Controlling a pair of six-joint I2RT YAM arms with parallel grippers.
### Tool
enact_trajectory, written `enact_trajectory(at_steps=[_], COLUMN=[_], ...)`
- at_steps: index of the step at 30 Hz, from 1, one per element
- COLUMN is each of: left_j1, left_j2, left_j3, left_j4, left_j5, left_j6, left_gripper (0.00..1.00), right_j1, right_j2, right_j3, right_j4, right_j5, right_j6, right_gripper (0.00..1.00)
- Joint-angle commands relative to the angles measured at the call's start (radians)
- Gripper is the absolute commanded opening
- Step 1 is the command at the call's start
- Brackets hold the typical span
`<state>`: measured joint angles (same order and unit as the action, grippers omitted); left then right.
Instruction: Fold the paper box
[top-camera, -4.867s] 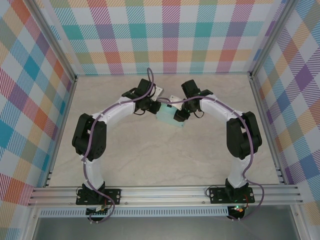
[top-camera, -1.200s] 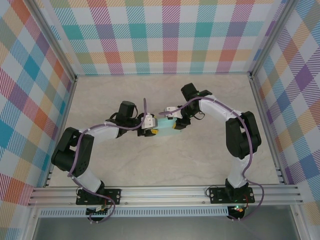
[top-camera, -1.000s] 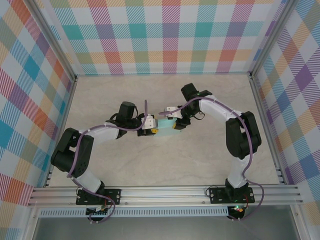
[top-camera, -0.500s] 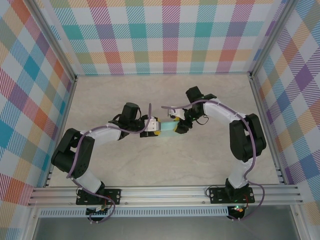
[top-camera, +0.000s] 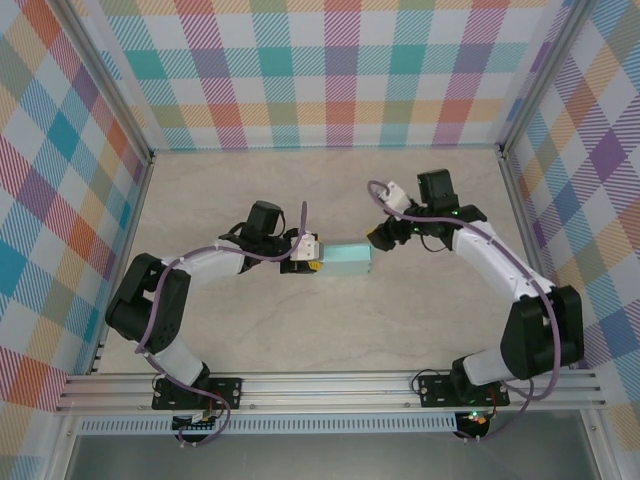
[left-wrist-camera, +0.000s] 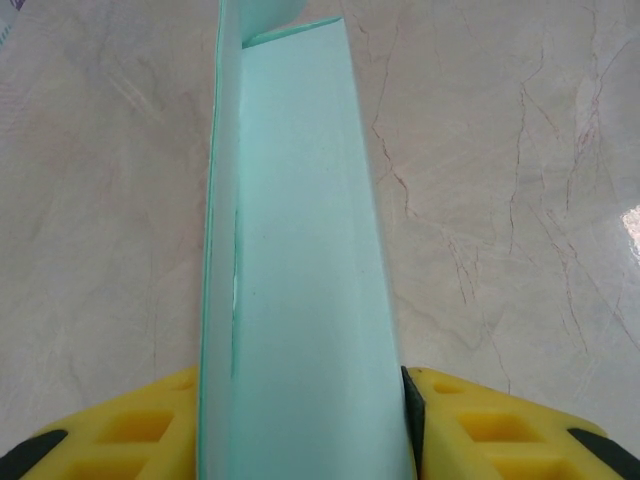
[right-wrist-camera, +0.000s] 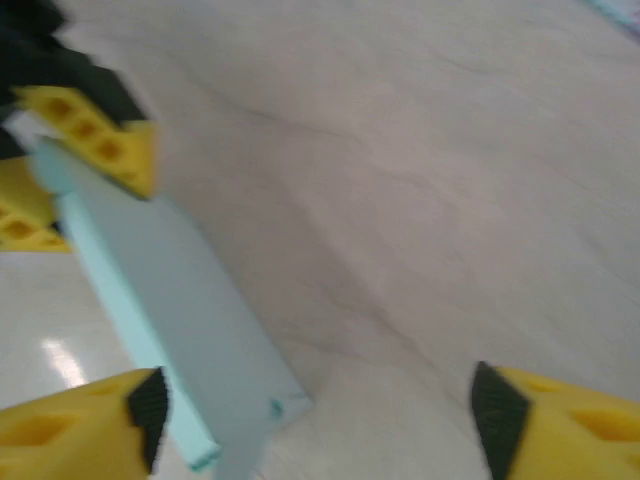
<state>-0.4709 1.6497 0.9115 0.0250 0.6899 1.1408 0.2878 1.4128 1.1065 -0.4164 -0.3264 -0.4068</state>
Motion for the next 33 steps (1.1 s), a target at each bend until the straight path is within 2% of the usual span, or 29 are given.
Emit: enact_trajectory(at_steps=[1, 2, 4, 5, 8, 11, 14, 16, 18, 19, 22, 25, 29, 30, 33], left_j1=[-0.012, -0.011, -0.013, -0.014, -0.015, -0.015, -0.018, -0.019, -0.023, -0.025, -0.028, -0.028, -0.030, -0.030, -0.031], left_j2=[0.030, 0.031, 0.033, 0.037, 0.047, 0.047, 0.047, 0.049, 0.048, 0.048, 0.055, 0.066, 0.079, 0.084, 0.086], left_j3=[-0.009, -0.007, 0.005, 0.011, 0.032, 0.035, 0.038, 0.040, 0.041, 0.040, 0.047, 0.066, 0.086, 0.090, 0.092], left_j4=[-0.121, -0.122, -0.123, -0.131, -0.154, -0.159, -0.161, -0.166, -0.166, -0.167, -0.173, -0.197, -0.223, -0.228, -0.239], left_j5=[-0.006, -0.009, -0.012, -0.014, -0.030, -0.035, -0.037, -0.039, -0.039, -0.039, -0.043, -0.046, -0.051, -0.053, -0.060], left_j6=[-0.016, -0.023, -0.037, -0.038, -0.035, -0.034, -0.033, -0.035, -0.034, -0.035, -0.042, -0.042, -0.044, -0.044, -0.041], left_gripper=[0.44, 0.44, 0.44, 0.44, 0.45, 0.45, 0.45, 0.45, 0.45, 0.45, 0.46, 0.46, 0.46, 0.46, 0.46], right_j1=[-0.077, -0.120, -0.182, -0.196, -0.229, -0.233, -0.235, -0.234, -0.231, -0.231, -0.226, -0.182, -0.082, -0.057, -0.030], right_j2=[-0.065, -0.059, -0.056, -0.061, -0.045, 0.051, 0.121, 0.155, 0.189, 0.195, 0.198, 0.159, 0.098, 0.080, 0.051], right_j3=[0.026, 0.035, -0.010, -0.049, -0.129, -0.135, -0.127, -0.110, -0.086, -0.083, -0.086, -0.094, -0.126, -0.144, -0.174], right_j4=[-0.022, -0.106, -0.148, -0.150, -0.137, -0.122, -0.067, -0.033, -0.040, -0.035, -0.027, -0.086, -0.088, -0.059, 0.013], right_j5=[0.227, 0.160, -0.055, -0.120, -0.335, -0.541, -0.613, -0.651, -0.687, -0.696, -0.730, -0.625, -0.390, -0.312, -0.181], right_j6=[0.612, 0.673, 0.647, 0.635, 0.628, 0.643, 0.695, 0.734, 0.718, 0.705, 0.668, 0.547, 0.411, 0.392, 0.390], right_gripper=[0.83, 0.78, 0.68, 0.64, 0.56, 0.53, 0.51, 0.45, 0.43, 0.43, 0.53, 0.60, 0.56, 0.54, 0.46])
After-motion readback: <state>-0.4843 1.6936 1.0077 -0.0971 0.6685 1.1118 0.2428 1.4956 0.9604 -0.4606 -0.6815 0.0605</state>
